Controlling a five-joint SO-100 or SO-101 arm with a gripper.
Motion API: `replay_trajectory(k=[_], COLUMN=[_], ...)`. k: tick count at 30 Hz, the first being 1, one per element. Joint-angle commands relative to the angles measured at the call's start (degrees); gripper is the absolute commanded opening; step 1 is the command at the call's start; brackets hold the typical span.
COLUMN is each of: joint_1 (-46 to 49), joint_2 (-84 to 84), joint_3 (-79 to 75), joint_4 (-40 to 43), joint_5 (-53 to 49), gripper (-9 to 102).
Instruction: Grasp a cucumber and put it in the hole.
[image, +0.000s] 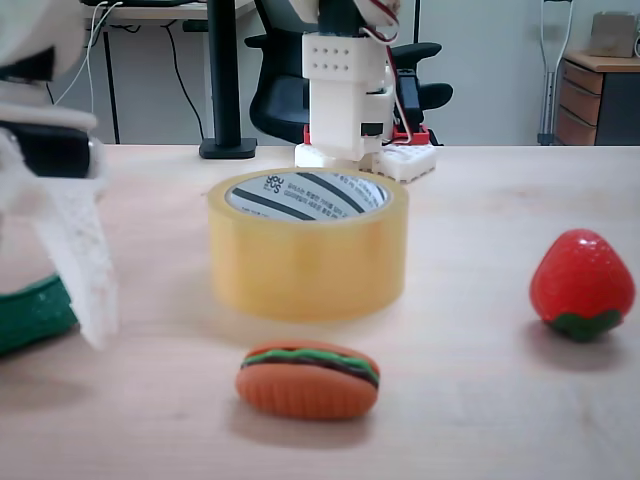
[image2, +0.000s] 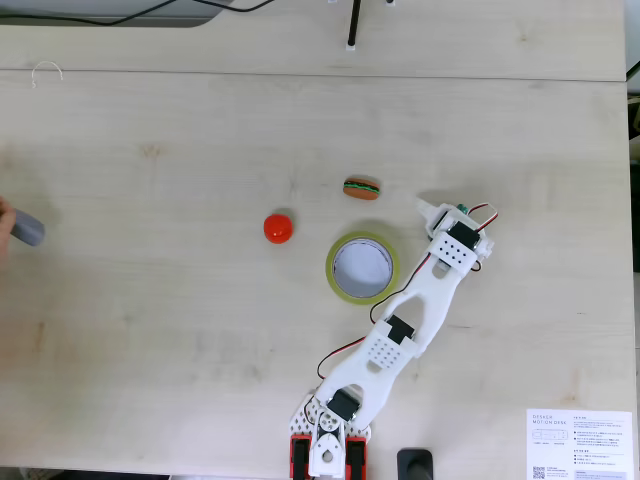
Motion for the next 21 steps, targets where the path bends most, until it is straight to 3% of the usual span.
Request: replay_trajectory(k=[1,14,21], joint_1=[0.79,0.88,0.79], joint_2=[0.53,-2.20,-2.46], joint_3=[-3.69,-3.78,-3.78], joint_4=[-1.67,-1.32,3.25], joint_5=[0.09,-0.26,-0.97], gripper=[41,30,26])
